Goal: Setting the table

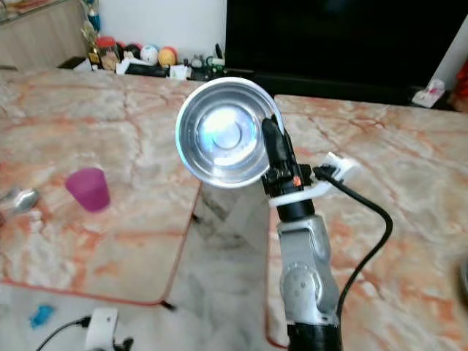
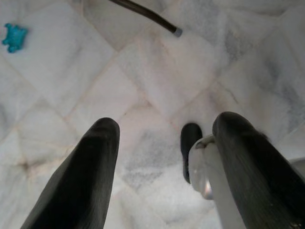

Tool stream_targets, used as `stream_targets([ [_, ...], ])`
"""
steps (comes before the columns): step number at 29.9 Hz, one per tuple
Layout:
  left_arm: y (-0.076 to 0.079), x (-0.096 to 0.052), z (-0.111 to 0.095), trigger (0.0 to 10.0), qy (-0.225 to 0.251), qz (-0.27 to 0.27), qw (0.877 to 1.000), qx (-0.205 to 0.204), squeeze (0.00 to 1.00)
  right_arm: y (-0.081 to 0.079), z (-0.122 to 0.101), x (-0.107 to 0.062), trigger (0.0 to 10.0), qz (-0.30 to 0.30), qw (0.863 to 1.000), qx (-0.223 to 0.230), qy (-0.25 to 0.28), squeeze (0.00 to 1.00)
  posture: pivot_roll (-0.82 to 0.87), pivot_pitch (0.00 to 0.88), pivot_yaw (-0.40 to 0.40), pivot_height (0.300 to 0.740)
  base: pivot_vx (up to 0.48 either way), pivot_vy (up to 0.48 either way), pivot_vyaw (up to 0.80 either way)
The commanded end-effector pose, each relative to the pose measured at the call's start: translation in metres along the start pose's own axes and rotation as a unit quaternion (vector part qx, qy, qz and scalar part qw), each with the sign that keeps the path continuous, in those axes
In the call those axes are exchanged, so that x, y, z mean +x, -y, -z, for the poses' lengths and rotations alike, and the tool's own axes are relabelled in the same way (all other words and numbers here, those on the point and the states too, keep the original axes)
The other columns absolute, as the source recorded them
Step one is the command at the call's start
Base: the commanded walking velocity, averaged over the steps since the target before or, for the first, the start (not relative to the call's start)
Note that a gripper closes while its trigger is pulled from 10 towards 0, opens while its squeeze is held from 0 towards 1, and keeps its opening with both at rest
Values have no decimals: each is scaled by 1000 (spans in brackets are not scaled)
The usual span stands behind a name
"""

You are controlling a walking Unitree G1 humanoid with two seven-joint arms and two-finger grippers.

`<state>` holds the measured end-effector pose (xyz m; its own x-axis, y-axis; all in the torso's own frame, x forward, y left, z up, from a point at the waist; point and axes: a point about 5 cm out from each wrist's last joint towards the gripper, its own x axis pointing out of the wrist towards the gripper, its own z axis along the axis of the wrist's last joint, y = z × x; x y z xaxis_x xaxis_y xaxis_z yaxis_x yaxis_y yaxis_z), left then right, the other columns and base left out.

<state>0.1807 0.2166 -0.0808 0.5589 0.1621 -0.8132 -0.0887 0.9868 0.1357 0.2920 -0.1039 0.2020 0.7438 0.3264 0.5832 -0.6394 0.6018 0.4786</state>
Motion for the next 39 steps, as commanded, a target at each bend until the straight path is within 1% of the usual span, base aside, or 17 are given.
stream_targets([
  [1, 3, 0, 1, 10000, -4, 4, 1000, 6, 0, 2, -7, -2, 10000, 7, 1000, -9, 12, 0, -9, 8, -2, 740, 0, -480, 0],
  [7, 3, 0, 0, 10000, -4, 4, 1000, 7, 0, 5, -7, -4, 10000, 13, 1000, -15, 10, 0, -12, 13, -1, 740, 0, -480, 0],
  [10, 3, 0, 0, 10000, -4, 5, 1000, 7, 0, 8, -9, -6, 10000, 21, 999, -28, 6, 0, -14, 15, 0, 740, 0, -480, 0],
  [13, 3, 0, 0, 10000, -4, 4, 1000, 6, 0, 25, -20, -14, 10000, 56, 996, -69, 3, 0, -13, 16, -1, 740, 0, -480, 0],
  [14, 3, 0, 0, 10000, -4, 4, 1000, 5, 0, 34, -27, -18, 10000, 74, 993, -92, 0, 0, -17, 17, 0, 740, 0, -480, 0],
  [16, 3, 0, -1, 10000, -3, 4, 1000, 5, 0, 41, -34, -23, 10000, 89, 989, -115, -4, 0, -19, 18, 0, 740, 0, -480, 0],
  [17, 3, 0, -1, 10000, -3, 4, 1000, 6, 0, 51, -47, -31, 10000, 108, 984, -142, -6, 0, -21, 18, 0, 740, 0, -480, 0],
  [19, 3, 0, -1, 10000, -3, 4, 1000, 6, 0, 59, -57, -38, 10000, 121, 979, -162, -10, 0, -25, 18, 1, 740, 0, -480, 0],
  [22, 3, 1, -2, 10000, -2, 5, 1000, 7, 0, 65, -68, -46, 10000, 135, 973, -185, -17, 0, -30, 17, 3, 740, 0, -480, 0],
  [27, 2, 1, -2, 10000, -2, 4, 1000, 8, 0, 66, -70, -50, 10000, 141, 971, -190, -23, 0, -28, 15, 6, 740, 0, -480, 0],
  [34, 0, 1, -3, 10000, -2, 2, 1000, 9, 0, 61, -54, -47, 10000, 138, 975, -168, -36, 0, -23, 14, 5, 740, 0, -455, 0],
  [39, -1, 1, -2, 10000, -2, -1, 1000, 4, 0, 62, -51, -48, 10000, 145, 975, -164, -47, 0, -22, 14, 1, 740, 0, 0, 0],
])
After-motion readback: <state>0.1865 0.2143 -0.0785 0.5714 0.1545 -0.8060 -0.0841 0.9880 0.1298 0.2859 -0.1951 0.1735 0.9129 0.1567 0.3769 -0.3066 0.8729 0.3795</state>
